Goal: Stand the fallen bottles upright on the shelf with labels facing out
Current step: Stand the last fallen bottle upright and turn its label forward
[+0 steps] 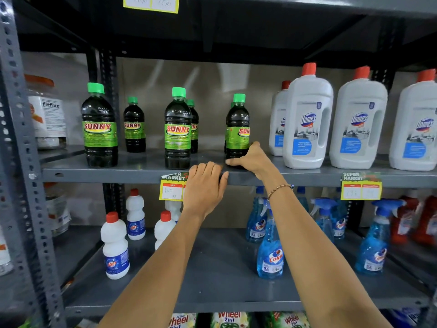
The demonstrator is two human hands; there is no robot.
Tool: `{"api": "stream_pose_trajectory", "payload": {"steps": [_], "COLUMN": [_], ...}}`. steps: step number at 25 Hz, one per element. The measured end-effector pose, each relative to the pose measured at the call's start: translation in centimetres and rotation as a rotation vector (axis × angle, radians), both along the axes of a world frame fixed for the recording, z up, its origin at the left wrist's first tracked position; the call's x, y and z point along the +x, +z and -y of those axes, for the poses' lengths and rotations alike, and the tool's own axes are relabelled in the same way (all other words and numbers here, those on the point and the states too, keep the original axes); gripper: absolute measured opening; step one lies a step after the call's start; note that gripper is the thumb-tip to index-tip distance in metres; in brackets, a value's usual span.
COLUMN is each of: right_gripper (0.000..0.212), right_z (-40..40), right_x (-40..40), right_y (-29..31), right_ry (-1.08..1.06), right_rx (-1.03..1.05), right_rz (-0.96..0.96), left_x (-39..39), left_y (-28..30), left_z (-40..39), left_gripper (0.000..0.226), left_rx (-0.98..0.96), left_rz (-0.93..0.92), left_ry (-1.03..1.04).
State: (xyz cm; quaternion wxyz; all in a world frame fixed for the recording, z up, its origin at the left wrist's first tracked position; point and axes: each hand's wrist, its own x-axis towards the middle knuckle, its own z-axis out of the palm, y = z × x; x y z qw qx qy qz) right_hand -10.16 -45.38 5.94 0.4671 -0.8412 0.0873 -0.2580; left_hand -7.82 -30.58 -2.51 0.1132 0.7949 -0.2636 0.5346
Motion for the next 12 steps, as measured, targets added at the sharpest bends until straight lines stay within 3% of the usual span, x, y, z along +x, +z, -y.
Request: {"api": "stream_pose_trajectory", "payload": {"steps": [2, 8, 12], "right_gripper": [0.074, 0.096, 0.094], "right_z": [0.2, -0.9, -0.5], "right_x": [-0.3, -0.3, -0.5], "right_y": [0.0, -0.6, -0.2], "right_ry": [0.035, -0.153, -0.057], "right_rx": [0.025, -0.225, -0.134], "right_rz": [-0.021, 0.061, 0.014], "left_x": [0.0, 0.0, 0.1], "left_y": [0.0, 0.0, -0.1], "left_z": [0.0, 0.0, 0.0], "left_gripper": [0.039, 0.037, 0.038], "left_rx": [0.001, -0.007, 0.002], "left_rz": [-0.004, -0.002, -0.008], "left_ry": [-0.002, -0.013, -0.012]}}
